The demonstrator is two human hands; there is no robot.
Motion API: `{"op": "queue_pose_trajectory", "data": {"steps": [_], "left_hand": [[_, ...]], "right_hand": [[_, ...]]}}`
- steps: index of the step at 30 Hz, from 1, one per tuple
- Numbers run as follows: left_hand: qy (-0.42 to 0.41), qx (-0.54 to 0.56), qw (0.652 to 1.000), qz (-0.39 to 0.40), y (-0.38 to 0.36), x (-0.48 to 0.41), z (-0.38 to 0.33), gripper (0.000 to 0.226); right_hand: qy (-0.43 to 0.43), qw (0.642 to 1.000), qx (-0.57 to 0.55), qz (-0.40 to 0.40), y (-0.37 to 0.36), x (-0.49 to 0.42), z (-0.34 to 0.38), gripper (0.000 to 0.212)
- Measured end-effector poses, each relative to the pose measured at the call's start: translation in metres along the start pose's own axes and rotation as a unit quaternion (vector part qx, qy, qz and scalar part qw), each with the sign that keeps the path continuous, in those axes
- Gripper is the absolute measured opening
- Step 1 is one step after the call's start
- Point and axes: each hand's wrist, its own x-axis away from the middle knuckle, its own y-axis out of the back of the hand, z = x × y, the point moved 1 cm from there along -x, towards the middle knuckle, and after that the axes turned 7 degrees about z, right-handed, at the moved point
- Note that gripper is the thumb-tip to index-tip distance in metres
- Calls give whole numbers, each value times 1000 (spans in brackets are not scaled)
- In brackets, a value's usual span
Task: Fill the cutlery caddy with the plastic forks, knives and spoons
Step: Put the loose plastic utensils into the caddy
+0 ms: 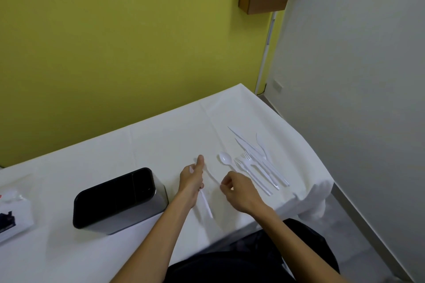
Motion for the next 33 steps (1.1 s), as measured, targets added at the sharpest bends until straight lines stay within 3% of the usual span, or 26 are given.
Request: {"op": "queue_pose_trajectory", "data": {"steps": [4,8,11,14,16,20,23,29,33], "left_hand": [[-12,-21,1000,20,-12,-5,-1,26],[-22,13,1000,-7,-19,-6,-3,15],[-13,50,999,3,-22,-8,-2,13],[-15,55,998,15,-25,-10,-3,11],[-21,32,999,15,-27,-10,-5,14],[-28,-37,999,13,-35,-6,-10,51],[-41,-67,997,27,-42,-2,-16,62],[-140,-46,989,-1,-39,11,-37,29],[-198,74,977,1,-16,27,-61,16]], "right_hand": [[3,998,-60,36,7,7,-6,15],[-64,991,87,-85,12,-1,-19,20],[-95,978,166,-78,8,-7,-21,27],[-92,975,189,-69,9,-9,-23,16],[-78,982,160,-63,11,-7,-25,15],[-17,999,2,-30,15,0,-20,16],[10,997,-73,-4,20,7,-11,18],[26,998,-54,-25,29,11,13,20],[54,996,-46,-59,26,2,45,11]]}}
